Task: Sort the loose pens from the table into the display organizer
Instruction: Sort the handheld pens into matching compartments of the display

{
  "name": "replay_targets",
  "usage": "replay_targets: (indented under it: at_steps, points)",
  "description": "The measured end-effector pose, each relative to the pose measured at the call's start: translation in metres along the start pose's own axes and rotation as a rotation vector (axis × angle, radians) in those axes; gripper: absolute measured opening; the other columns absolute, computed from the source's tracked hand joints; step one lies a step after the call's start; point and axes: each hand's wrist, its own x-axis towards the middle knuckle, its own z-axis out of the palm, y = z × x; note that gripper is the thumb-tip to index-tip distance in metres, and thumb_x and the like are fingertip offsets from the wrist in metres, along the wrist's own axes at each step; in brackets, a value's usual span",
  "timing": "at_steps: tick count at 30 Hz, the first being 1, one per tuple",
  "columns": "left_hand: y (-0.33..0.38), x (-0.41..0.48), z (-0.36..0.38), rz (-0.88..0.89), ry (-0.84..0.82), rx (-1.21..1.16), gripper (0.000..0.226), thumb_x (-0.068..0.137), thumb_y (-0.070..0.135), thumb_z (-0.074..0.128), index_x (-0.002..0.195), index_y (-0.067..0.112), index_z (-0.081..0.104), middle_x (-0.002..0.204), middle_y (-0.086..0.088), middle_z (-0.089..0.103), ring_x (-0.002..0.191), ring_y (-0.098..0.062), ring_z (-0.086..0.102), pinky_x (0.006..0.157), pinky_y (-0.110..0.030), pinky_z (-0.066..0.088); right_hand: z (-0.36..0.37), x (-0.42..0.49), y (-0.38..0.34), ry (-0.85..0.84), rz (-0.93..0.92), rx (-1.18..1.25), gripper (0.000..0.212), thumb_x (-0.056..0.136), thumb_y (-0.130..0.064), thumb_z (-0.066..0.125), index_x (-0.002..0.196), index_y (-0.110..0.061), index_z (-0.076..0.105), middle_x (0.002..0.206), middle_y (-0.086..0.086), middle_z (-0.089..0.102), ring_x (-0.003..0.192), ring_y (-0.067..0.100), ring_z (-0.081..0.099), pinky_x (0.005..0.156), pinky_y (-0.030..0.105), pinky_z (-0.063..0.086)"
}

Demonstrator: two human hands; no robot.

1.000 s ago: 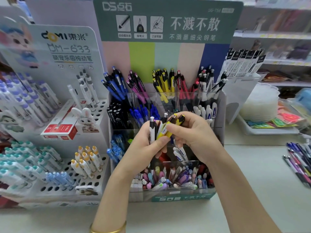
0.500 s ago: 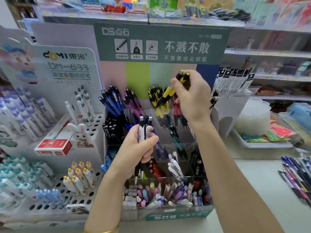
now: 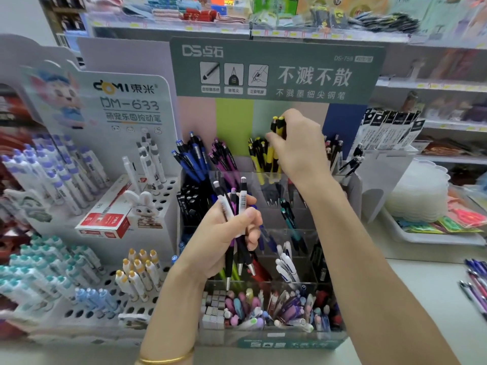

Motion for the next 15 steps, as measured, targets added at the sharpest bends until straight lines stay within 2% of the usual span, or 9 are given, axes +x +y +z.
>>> replay_targets:
  at_steps: [2, 6, 8, 11, 15]
  points:
    - [0.0, 0.0, 0.002, -0.016, 0.037, 0.072, 0.014, 0.097, 0.002, 0.052, 0.109, 0.007, 0.047, 0.065, 0.0, 0.054, 0.046, -0.012, 0.042, 0.043, -0.022, 0.037, 0.007, -0.001, -0.001, -0.06, 0.01, -0.006, 0.025, 0.09, -0.019, 0.064, 0.085, -0.009, 0.041, 0.09, 0.015, 0.06, 0.082, 0.032, 0.053, 0.065, 0.032, 0.036]
    - [0.0, -0.002, 0.002, -0.048, 0.057, 0.157, 0.02, 0.093, -0.001, 0.057, 0.109, 0.008, 0.048, 0.064, 0.003, 0.046, 0.048, -0.01, 0.036, 0.043, -0.022, 0.032, 0.019, -0.002, 0.0, -0.185, 0.049, -0.108, 0.026, 0.087, -0.016, 0.066, 0.081, -0.008, 0.042, 0.08, 0.008, 0.048, 0.077, 0.031, 0.05, 0.063, 0.032, 0.034]
    - [0.002, -0.003, 0.001, -0.071, 0.042, 0.115, 0.029, 0.083, 0.0, 0.059, 0.109, 0.009, 0.048, 0.069, 0.002, 0.047, 0.049, -0.01, 0.037, 0.043, -0.022, 0.033, 0.023, -0.005, 0.0, -0.205, 0.057, -0.118, 0.024, 0.088, -0.014, 0.065, 0.083, -0.008, 0.042, 0.082, 0.008, 0.047, 0.077, 0.03, 0.049, 0.063, 0.031, 0.034]
    - [0.004, -0.002, 0.001, -0.11, 0.071, -0.021, 0.041, 0.066, 0.004, 0.046, 0.107, 0.007, 0.049, 0.071, 0.0, 0.053, 0.046, -0.011, 0.038, 0.039, -0.022, 0.032, 0.024, -0.01, 0.001, -0.191, 0.091, -0.088, 0.026, 0.089, -0.01, 0.064, 0.089, -0.008, 0.038, 0.085, 0.009, 0.049, 0.075, 0.029, 0.045, 0.063, 0.031, 0.033]
    - [0.002, -0.003, 0.003, -0.081, 0.066, -0.05, 0.042, 0.069, 0.005, 0.047, 0.111, 0.007, 0.049, 0.073, 0.0, 0.054, 0.049, -0.011, 0.041, 0.042, -0.023, 0.036, 0.024, -0.016, 0.003, -0.21, 0.09, -0.089, 0.027, 0.088, -0.008, 0.065, 0.092, -0.008, 0.038, 0.1, 0.018, 0.062, 0.089, 0.035, 0.058, 0.066, 0.034, 0.038]
